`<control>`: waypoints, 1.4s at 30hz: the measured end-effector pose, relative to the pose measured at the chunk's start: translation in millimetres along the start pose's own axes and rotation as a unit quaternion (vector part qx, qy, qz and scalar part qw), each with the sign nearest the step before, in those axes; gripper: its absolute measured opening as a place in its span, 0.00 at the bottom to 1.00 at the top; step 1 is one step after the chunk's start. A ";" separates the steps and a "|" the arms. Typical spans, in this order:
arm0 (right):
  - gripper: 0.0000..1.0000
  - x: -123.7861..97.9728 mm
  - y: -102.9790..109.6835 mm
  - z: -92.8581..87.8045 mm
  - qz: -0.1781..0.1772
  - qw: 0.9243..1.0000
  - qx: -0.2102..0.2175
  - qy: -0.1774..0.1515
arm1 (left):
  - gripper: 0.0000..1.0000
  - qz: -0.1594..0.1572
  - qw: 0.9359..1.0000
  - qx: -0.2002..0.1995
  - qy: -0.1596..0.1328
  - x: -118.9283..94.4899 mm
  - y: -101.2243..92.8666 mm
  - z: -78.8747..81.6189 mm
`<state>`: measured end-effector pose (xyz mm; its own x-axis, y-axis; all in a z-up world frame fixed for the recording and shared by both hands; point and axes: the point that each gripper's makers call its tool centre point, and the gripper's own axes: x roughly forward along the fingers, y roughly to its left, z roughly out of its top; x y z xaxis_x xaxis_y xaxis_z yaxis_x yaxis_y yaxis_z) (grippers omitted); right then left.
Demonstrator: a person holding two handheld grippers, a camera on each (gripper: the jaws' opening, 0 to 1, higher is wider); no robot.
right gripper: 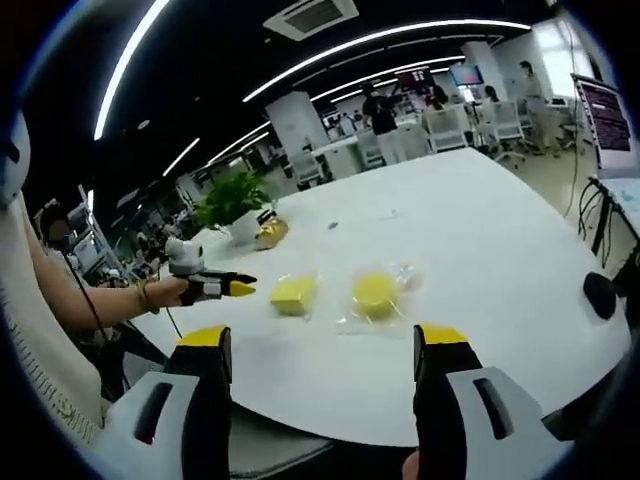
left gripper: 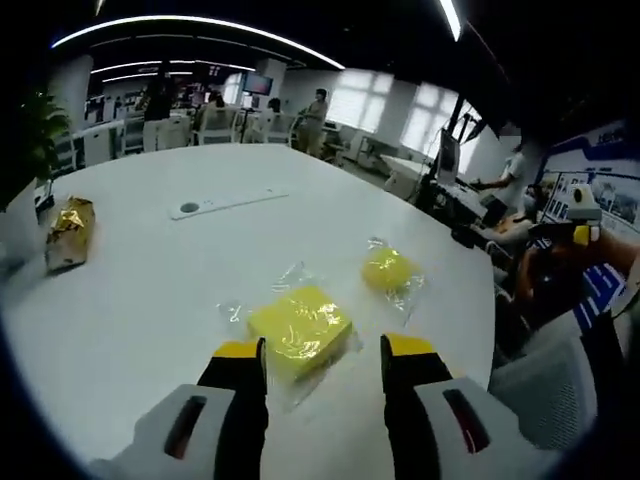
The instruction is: Compare the silicone blocks by pressing each to a similar depth, holding the contact briefly, and releasing to observe deformation and rebound differences across the visible hardness samples.
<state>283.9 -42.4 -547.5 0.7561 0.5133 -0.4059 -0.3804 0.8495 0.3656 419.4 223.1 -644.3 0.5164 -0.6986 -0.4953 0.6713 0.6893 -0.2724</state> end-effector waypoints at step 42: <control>0.83 -26.5 -5.2 -29.5 0.125 0.992 -0.010 -0.017 | 0.76 0.011 0.984 -0.156 -0.092 -91.8 -146.1 -24.2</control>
<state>250.1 -56.8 -563.3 0.6547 0.7039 -0.2757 -0.5683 0.6988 0.4345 261.0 191.2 -579.1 0.6356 -0.6856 -0.3549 0.4781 0.7105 -0.5164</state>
